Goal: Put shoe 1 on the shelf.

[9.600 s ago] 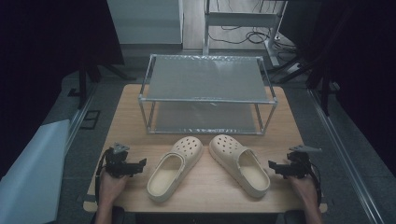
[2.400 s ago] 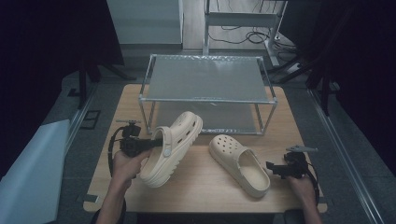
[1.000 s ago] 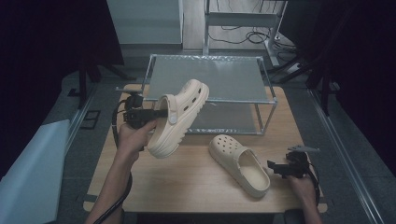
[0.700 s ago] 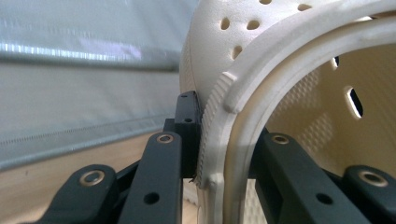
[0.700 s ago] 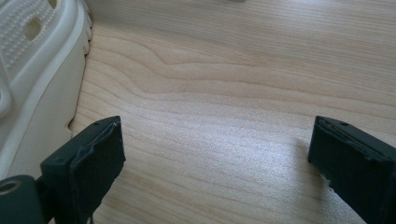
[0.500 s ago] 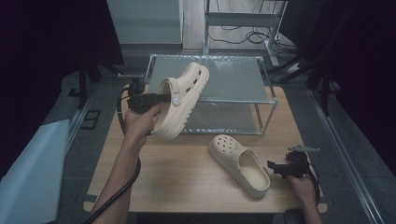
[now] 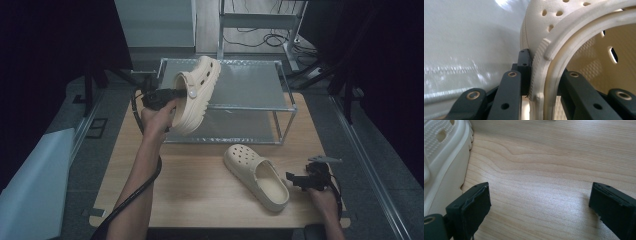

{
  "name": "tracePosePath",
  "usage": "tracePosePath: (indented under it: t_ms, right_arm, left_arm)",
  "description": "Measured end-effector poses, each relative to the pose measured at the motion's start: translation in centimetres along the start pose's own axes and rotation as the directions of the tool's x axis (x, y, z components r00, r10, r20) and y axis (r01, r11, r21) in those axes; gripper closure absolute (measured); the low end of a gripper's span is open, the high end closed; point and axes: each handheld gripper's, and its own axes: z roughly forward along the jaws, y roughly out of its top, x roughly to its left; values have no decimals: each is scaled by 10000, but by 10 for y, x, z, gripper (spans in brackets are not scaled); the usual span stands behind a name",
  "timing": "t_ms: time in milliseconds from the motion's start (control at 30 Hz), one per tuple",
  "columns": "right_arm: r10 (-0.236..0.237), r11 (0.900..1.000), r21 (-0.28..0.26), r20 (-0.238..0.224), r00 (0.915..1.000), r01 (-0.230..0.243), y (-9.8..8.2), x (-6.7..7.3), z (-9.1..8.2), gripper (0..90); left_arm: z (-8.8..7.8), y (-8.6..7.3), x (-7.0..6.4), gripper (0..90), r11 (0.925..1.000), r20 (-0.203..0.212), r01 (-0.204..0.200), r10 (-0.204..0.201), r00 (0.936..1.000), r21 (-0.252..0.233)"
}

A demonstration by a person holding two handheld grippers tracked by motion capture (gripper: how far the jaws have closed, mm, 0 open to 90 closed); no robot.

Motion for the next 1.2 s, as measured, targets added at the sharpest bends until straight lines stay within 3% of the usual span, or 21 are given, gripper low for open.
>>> tracePosePath:
  t_ms: [333, 800, 1200]
  right_arm:
    - [29, 10000, 7, -25, 10000, -29, 0, 0, 0, 40]
    - [39, 10000, -13, -43, 10000, -39, 0, -1, 1, 42]
    - [57, 10000, -46, -19, 10000, -57, 0, -1, 1, 43]
  left_arm:
    - [14, 19, 2, 752, 9972, -359, 316, -340, 9988, -672]
    - [34, 40, 12, 749, 9898, -1062, 622, -760, 9914, -1279]
    - [56, 47, 12, 749, 9831, -1115, 912, -1097, 9877, -1586]
